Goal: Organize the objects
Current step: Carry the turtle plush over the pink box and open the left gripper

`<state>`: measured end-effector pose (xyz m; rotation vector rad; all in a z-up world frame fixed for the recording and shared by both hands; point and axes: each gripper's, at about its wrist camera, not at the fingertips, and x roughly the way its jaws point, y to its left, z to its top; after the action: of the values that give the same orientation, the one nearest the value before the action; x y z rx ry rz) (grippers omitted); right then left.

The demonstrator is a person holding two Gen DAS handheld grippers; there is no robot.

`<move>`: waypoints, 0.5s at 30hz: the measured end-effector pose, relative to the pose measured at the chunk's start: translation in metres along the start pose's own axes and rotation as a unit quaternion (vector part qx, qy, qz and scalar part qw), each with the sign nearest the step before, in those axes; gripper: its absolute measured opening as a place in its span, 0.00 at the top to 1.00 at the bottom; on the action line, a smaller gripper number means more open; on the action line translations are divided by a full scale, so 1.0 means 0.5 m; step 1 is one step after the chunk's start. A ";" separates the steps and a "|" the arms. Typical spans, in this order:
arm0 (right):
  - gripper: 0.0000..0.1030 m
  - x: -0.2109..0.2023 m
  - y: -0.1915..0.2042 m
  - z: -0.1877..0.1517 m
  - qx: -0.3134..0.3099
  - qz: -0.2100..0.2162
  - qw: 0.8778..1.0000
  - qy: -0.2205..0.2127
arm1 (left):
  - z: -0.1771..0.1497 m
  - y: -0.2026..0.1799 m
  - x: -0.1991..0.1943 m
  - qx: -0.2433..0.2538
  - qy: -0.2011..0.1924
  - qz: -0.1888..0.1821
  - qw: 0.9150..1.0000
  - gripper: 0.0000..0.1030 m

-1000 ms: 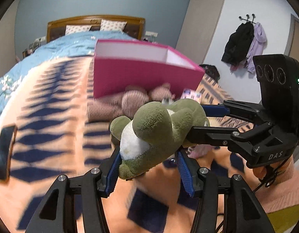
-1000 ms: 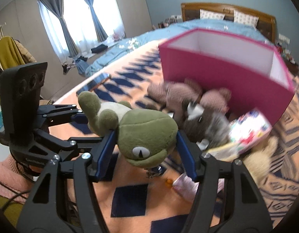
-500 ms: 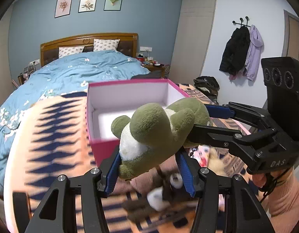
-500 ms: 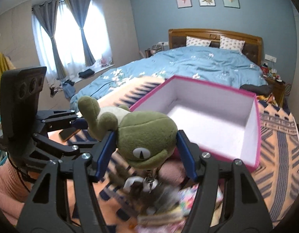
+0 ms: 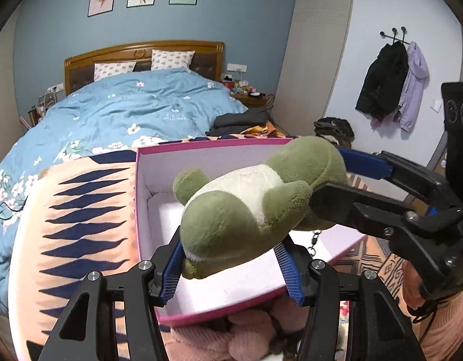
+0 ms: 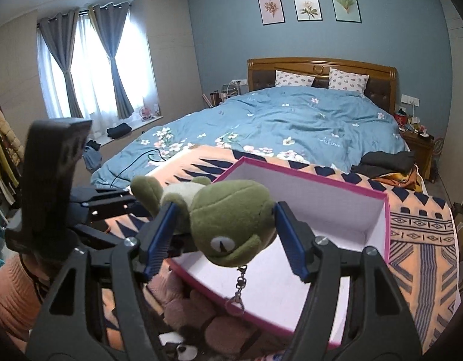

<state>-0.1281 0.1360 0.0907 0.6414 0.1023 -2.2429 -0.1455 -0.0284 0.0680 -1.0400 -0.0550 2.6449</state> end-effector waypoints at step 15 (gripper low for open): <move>0.29 0.124 -0.053 -0.070 0.035 0.022 0.996 0.077 | -0.046 -0.004 0.106 0.035 0.085 0.063 0.994 0.44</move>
<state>-0.1677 0.1221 0.0271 0.8470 0.0870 -2.1606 -0.1663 -0.0131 0.0161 -1.2798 0.1434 2.6342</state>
